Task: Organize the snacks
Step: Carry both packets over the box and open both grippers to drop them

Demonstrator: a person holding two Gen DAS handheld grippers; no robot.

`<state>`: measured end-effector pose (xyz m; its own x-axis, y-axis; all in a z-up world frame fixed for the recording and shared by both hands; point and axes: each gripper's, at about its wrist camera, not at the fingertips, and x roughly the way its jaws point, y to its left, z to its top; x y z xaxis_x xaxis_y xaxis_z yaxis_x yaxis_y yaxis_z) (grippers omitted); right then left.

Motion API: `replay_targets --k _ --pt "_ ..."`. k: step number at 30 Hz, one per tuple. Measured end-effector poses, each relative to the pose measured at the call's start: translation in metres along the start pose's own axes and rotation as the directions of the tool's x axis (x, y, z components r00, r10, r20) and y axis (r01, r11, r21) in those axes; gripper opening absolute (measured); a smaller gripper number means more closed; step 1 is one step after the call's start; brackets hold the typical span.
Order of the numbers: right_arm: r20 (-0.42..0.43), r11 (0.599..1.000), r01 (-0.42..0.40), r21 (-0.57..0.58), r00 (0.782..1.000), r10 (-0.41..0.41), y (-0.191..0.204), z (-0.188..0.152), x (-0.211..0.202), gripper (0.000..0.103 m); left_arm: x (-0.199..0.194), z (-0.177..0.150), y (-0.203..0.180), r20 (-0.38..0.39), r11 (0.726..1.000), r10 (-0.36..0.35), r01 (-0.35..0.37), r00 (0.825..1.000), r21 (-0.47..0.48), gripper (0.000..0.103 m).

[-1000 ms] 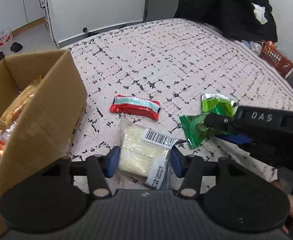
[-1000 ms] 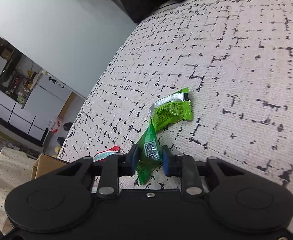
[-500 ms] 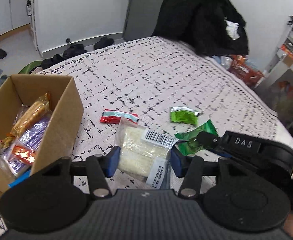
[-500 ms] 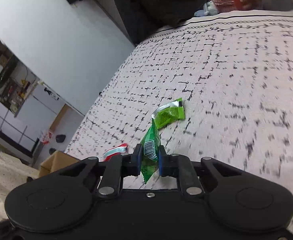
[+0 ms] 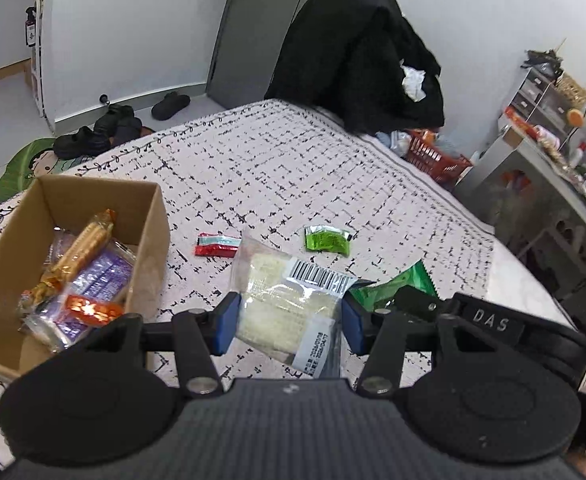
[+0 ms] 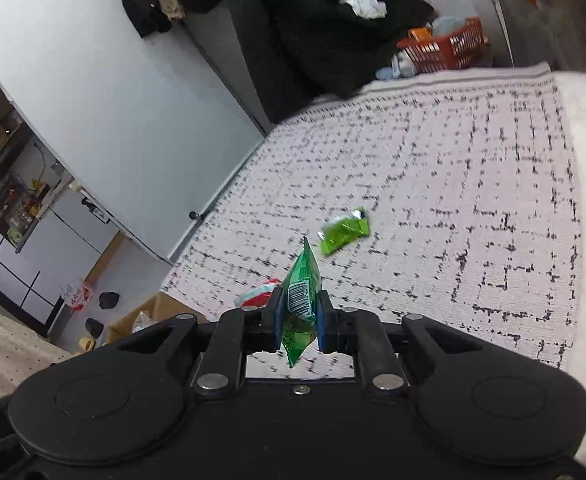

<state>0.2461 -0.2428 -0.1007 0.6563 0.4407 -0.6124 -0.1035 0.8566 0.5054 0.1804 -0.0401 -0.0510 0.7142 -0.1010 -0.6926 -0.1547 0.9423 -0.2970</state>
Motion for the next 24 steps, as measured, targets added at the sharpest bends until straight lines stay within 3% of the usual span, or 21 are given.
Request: replay_targets --k 14,24 --pt "0.028 0.997 -0.022 -0.069 0.999 0.024 0.062 -0.008 -0.02 0.016 -0.037 0.004 0.049 0.035 0.998 -0.004 0.007 0.999 -0.065 0.052" --pt "0.01 0.989 -0.033 -0.142 0.999 0.035 0.11 -0.021 -0.011 0.016 -0.041 0.005 0.105 0.03 0.983 0.073 -0.067 0.997 -0.169 0.052"
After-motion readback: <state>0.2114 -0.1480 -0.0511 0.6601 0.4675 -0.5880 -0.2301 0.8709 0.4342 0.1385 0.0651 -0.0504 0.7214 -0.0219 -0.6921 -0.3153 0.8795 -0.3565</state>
